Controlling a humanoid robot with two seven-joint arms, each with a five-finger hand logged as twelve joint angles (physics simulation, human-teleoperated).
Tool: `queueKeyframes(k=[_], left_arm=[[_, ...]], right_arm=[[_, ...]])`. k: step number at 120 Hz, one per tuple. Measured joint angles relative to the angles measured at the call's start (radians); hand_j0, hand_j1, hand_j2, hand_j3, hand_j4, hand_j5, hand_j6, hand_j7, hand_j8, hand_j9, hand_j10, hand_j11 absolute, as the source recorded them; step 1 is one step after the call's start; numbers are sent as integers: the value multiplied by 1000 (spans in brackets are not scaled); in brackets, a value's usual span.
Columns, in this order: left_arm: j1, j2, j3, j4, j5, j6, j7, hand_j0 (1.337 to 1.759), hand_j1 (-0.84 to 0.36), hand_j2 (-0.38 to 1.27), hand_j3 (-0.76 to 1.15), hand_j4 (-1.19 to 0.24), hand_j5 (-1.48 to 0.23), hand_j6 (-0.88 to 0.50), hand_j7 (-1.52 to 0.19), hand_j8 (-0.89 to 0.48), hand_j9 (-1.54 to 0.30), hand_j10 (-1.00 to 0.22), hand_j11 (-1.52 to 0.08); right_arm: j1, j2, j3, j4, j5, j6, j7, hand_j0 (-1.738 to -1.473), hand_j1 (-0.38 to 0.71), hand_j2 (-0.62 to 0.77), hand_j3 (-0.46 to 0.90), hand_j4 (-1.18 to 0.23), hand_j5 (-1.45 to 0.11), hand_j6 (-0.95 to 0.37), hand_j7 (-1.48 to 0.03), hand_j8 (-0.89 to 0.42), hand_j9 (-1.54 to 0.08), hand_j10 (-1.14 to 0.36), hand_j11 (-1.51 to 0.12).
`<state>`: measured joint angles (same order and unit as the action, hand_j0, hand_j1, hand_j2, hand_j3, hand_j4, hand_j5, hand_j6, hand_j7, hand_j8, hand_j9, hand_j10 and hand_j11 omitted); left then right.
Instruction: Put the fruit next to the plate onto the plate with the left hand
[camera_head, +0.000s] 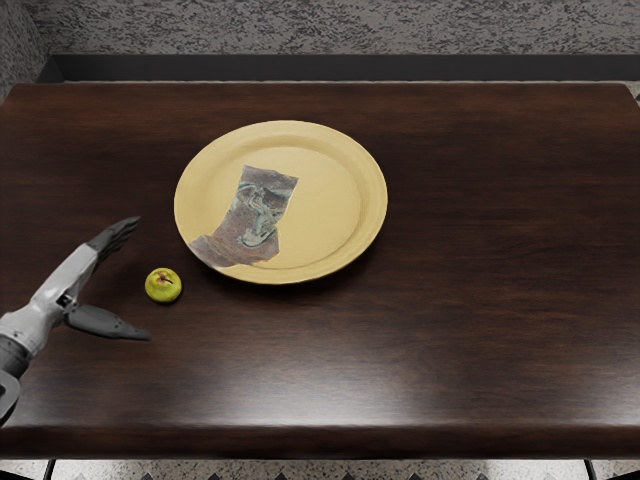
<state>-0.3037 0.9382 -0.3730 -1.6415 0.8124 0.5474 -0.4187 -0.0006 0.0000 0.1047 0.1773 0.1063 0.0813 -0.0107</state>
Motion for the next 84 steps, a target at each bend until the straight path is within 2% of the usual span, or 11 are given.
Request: queueKeyframes(k=[35, 67, 76, 84], left_arm=[[-11, -10, 12, 17, 2, 8, -1, 1658, 84, 50, 0, -226, -291, -227, -291, -227, -291, -226, -291], [-14, -51, 18, 30, 33, 5, 3, 1658, 24, 60, 0, -276, -356, -277, -356, -277, -355, -276, -355], [-85, -61, 45, 30, 34, 6, 6, 1658, 14, 61, 0, -284, -366, -285, -366, -285, -366, -284, -366], [-96, -64, 73, 32, 35, 7, 11, 1658, 6, 62, 0, -291, -375, -292, -375, -292, -375, -291, -375]], right_arm=[[5, 0, 0, 1, 0, 0, 0, -1658, -310, -7, 0, -33, -43, -33, -43, -33, -43, -33, -43], [5, 0, 0, 1, 0, 0, 0, -1658, -310, -7, 0, -33, -43, -33, -43, -33, -43, -33, -43], [5, 0, 0, 1, 0, 0, 0, -1658, -310, -7, 0, -33, -43, -33, -43, -33, -43, -33, -43], [5, 0, 0, 1, 0, 0, 0, -1658, -310, -7, 0, -33, -43, -33, -43, -33, -43, -33, -43]])
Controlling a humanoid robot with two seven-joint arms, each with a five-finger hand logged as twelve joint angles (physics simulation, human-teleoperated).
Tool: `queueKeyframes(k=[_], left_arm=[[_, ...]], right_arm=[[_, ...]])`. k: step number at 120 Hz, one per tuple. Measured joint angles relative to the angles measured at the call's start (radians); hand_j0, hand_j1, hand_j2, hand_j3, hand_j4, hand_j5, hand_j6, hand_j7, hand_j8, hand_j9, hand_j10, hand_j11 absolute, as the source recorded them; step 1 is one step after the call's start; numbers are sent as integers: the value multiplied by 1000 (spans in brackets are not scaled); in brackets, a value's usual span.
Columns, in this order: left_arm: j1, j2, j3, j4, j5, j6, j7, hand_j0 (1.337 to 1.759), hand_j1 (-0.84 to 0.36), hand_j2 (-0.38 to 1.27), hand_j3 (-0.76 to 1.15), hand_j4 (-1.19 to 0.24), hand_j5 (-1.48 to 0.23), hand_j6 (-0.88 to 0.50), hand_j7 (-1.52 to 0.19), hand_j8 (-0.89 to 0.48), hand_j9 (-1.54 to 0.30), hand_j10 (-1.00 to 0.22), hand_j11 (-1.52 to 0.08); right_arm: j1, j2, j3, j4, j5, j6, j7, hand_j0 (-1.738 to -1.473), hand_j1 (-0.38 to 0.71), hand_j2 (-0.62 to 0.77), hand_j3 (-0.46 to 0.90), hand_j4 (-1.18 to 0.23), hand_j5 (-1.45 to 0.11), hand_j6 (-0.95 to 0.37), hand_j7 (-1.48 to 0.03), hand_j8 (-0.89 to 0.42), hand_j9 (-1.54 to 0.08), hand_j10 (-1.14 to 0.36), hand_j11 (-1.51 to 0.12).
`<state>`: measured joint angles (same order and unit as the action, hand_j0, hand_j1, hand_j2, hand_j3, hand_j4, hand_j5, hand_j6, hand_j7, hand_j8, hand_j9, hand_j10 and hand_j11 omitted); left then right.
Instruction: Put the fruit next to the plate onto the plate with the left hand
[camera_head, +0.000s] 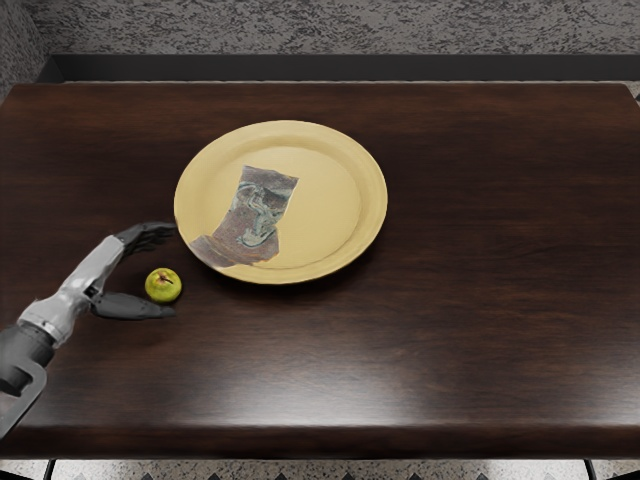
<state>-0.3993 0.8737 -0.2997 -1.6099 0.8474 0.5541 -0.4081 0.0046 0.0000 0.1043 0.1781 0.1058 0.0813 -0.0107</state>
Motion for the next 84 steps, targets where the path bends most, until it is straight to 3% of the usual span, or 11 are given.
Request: queueKeyframes(k=[62, 67, 69, 70, 73, 84], left_arm=[[-85, -64, 97, 123, 2, -1, 7, 1658, -35, 69, 0, -355, -386, -327, -420, -327, -420, -326, -420], [-88, -65, 104, 129, 9, 1, 3, 1658, -40, 70, 0, -322, -419, -331, -425, -330, -425, -329, -425], [-88, -65, 106, 131, 10, 2, 2, 1658, -42, 70, 0, -266, -507, -332, -427, -332, -427, -331, -426], [-88, -65, 107, 131, 13, 2, 1, 1658, -42, 70, 0, -289, -463, -333, -428, -332, -427, -331, -427], [-88, -65, 109, 133, 16, 4, -1, 1658, -45, 71, 0, -218, -613, -334, -430, -334, -430, -333, -430], [-92, -65, 115, 143, 7, 1, 4, 1658, -53, 73, 0, -263, -553, -342, -440, -342, -440, -341, -439]], right_arm=[[0, 0, 0, 0, 0, 0, 0, -1658, -310, -7, 0, -33, -43, -33, -43, -33, -43, -33, -43], [0, 0, 0, 0, 0, 0, 0, -1658, -310, -7, 0, -33, -43, -33, -43, -33, -43, -33, -43], [0, 0, 0, 0, 0, 0, 0, -1658, -310, -7, 0, -33, -43, -33, -43, -33, -43, -33, -43], [0, 0, 0, 0, 0, 0, 0, -1658, -310, -7, 0, -33, -43, -33, -43, -33, -43, -33, -43], [0, 0, 0, 0, 0, 0, 0, -1658, -310, -7, 0, -33, -43, -33, -43, -33, -43, -33, -43], [0, 0, 0, 0, 0, 0, 0, -1658, -310, -7, 0, -33, -43, -33, -43, -33, -43, -33, -43]])
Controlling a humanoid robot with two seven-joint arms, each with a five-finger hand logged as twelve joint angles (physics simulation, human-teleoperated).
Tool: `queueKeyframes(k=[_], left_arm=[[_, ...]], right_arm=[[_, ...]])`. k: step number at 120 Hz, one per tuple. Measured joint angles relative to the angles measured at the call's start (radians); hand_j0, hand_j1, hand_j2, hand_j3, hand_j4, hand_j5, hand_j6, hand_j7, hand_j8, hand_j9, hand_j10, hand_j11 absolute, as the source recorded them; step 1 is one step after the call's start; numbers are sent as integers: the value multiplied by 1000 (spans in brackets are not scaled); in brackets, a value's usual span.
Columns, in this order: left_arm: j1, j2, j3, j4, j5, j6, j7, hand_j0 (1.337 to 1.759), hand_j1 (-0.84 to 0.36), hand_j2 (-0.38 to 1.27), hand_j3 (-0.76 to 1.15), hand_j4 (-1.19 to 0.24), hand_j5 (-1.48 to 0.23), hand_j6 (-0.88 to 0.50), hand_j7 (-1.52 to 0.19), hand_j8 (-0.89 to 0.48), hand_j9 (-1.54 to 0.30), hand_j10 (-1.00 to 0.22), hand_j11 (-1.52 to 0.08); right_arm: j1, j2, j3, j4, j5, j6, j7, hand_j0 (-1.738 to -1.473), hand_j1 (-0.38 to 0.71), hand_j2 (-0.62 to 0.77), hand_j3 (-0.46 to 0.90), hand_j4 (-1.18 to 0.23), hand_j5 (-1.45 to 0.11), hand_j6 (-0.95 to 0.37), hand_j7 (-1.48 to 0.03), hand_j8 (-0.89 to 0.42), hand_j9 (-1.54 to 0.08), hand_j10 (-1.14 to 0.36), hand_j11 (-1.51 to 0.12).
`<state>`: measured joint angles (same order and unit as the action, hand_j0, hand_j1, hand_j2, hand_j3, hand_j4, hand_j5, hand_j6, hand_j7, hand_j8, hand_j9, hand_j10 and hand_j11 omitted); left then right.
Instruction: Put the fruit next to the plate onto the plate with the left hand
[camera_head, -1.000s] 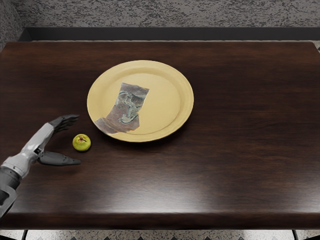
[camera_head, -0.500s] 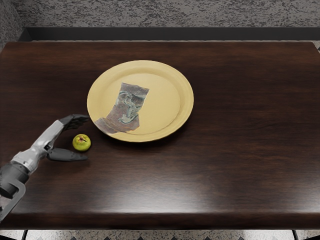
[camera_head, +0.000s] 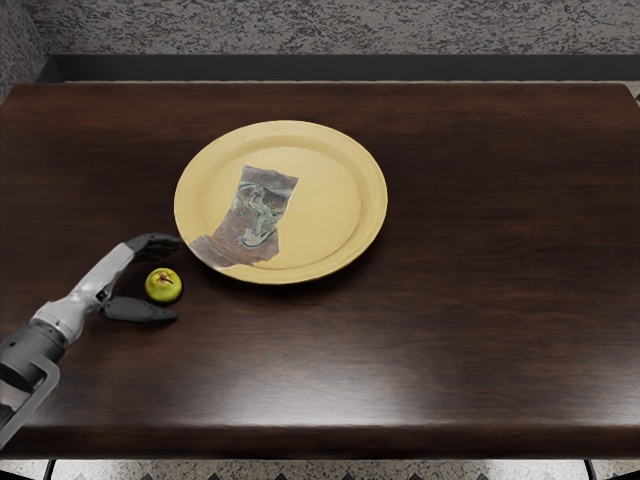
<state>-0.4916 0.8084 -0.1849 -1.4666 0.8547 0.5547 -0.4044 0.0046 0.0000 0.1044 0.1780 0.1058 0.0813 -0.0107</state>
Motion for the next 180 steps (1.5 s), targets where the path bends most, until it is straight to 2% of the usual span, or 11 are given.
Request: queueKeyframes(k=[8, 10, 19, 23, 36, 41, 57, 67, 85, 132, 180], left_arm=[[-18, -4, 10, 9, -4, -2, 3, 1658, -63, 74, 0, -301, -548, -350, -450, -350, -449, -348, -449], [-21, -4, 13, 12, -5, -1, 2, 1658, -65, 74, 0, -276, -610, -351, -452, -351, -452, -350, -452], [-28, -7, 24, 19, -6, -2, 3, 1658, -73, 75, 0, -305, -570, -358, -461, -358, -461, -357, -461], [-32, -15, 28, 22, -10, -2, 4, 1658, -76, 76, 0, -197, -749, -361, -464, -360, -464, -359, -464], [-37, -18, 38, 28, -12, -2, 5, 1658, -84, 77, 0, -109, -910, -367, -473, -367, -473, -366, -473], [-36, -17, 41, 29, -10, -2, 5, 1652, -88, 93, -45, -160, -834, -370, -478, -370, -478, -369, -478], [-38, -15, 45, 28, -8, -3, 4, 1651, -100, 82, -29, -269, -674, -379, -489, -378, -489, -377, -489], [-36, -5, 46, 24, -7, -3, 4, 1638, -100, 138, -131, -307, -618, -380, -495, -380, -495, -379, -496], [-34, 10, 46, 12, -7, -3, 3, 1648, -105, 110, -65, -349, -557, -385, -498, -385, -498, -384, -498], [-30, 70, 45, -55, -8, -12, 2, 1657, -140, 92, -9, -409, -544, -415, -535, -415, -535, -414, -535], [-43, 65, 44, -71, -10, -39, 11, 1658, -187, 97, -1, -454, -586, -456, -584, -448, -585, -467, -586]], right_arm=[[0, 0, 0, 0, 0, 0, 0, -1658, -310, -7, 0, -33, -43, -33, -43, -33, -43, -33, -43], [0, 0, 0, 0, 0, 0, 0, -1658, -310, -7, 0, -33, -43, -33, -43, -33, -43, -33, -43], [0, 0, 0, 0, 0, 0, 0, -1658, -310, -7, 0, -33, -43, -33, -43, -33, -43, -33, -43], [0, 0, 0, 0, 0, 0, 0, -1658, -310, -7, 0, -33, -43, -33, -43, -33, -43, -33, -43], [0, 0, 0, 0, 0, 0, 0, -1658, -310, -7, 0, -33, -43, -33, -43, -33, -43, -33, -43], [0, 0, 0, 0, 0, 0, 0, -1658, -310, -7, 0, -33, -43, -33, -43, -33, -43, -33, -43], [0, 0, 0, 0, 0, 0, 0, -1658, -310, -7, 0, -33, -43, -33, -43, -33, -43, -33, -43], [0, 0, 0, 0, 0, 0, 0, -1658, -310, -7, 0, -33, -43, -33, -43, -33, -43, -33, -43], [0, 0, 0, 0, 0, 0, 0, -1658, -310, -7, 0, -33, -43, -33, -43, -33, -43, -33, -43], [0, 0, 0, 0, 0, 0, 0, -1658, -310, -7, 0, -33, -43, -33, -43, -33, -43, -33, -43], [0, 0, 0, 0, 0, 0, 0, -1658, -310, -7, 0, -33, -43, -33, -43, -33, -43, -33, -43]])
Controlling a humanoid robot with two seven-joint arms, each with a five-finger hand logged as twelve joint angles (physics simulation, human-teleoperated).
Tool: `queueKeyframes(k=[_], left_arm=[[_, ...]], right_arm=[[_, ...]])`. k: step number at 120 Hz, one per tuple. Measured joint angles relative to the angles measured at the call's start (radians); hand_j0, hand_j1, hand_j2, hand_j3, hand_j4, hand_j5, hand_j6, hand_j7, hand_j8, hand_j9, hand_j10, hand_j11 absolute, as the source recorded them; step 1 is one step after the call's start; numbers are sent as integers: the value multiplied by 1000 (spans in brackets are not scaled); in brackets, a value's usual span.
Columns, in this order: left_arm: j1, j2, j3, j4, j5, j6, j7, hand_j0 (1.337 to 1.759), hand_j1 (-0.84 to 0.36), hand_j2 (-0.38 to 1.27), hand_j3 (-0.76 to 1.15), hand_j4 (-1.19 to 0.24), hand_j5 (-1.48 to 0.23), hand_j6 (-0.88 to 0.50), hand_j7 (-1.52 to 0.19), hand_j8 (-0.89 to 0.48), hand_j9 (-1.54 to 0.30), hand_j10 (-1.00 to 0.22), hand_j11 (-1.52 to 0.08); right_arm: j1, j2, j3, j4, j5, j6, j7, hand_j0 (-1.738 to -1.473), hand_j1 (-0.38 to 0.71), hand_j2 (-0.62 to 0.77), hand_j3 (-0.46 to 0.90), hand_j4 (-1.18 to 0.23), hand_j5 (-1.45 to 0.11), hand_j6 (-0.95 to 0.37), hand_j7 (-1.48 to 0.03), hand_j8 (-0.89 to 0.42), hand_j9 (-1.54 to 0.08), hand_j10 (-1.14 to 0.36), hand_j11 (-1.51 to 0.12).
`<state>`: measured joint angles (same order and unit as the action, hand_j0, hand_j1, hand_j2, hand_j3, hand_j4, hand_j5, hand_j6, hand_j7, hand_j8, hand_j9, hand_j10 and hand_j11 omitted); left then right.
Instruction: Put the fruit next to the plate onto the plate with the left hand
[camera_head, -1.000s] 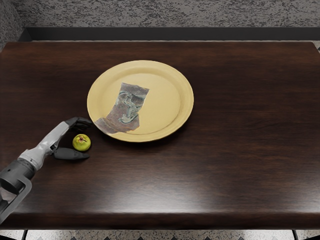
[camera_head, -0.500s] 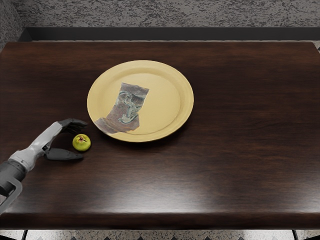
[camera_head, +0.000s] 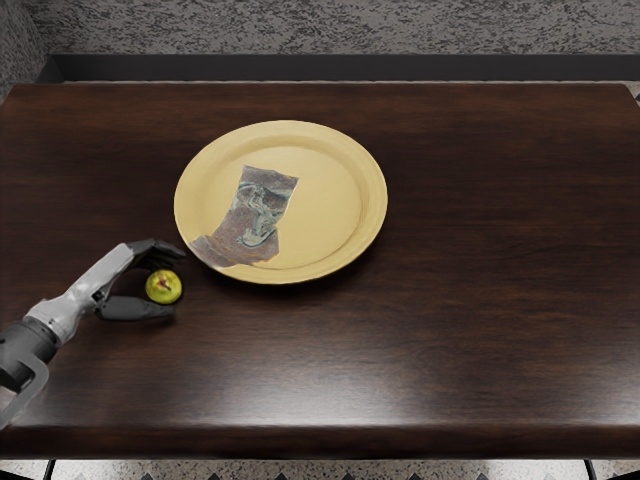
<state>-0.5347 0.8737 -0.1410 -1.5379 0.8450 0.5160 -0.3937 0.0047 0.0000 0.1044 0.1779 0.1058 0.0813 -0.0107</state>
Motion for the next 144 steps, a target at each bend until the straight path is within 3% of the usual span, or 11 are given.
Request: queueKeyframes(k=[44, 93, 144], left_arm=[[-18, -20, 3, 70, 0, -39, 2, 1658, -210, 100, 0, -473, -611, -473, -610, -472, -610, -475, -610], [-37, -25, 17, 82, 3, -50, 3, 1657, -256, 146, 0, -526, -668, -526, -668, -520, -681, -518, -681], [-48, -22, 21, 80, 7, -98, 20, 1656, -301, 158, 0, -640, -697, -525, -716, -419, -777, -581, -740]], right_arm=[[0, 0, 0, -1, 0, 0, 0, -1658, -310, -7, 0, -33, -43, -33, -43, -33, -43, -33, -43], [1, 0, 1, -4, 0, 0, 0, -1658, -310, -7, 0, -33, -43, -33, -43, -33, -43, -33, -43], [1, 0, 1, -4, 0, 0, 0, -1658, -310, -7, 0, -33, -43, -33, -43, -33, -43, -33, -43]])
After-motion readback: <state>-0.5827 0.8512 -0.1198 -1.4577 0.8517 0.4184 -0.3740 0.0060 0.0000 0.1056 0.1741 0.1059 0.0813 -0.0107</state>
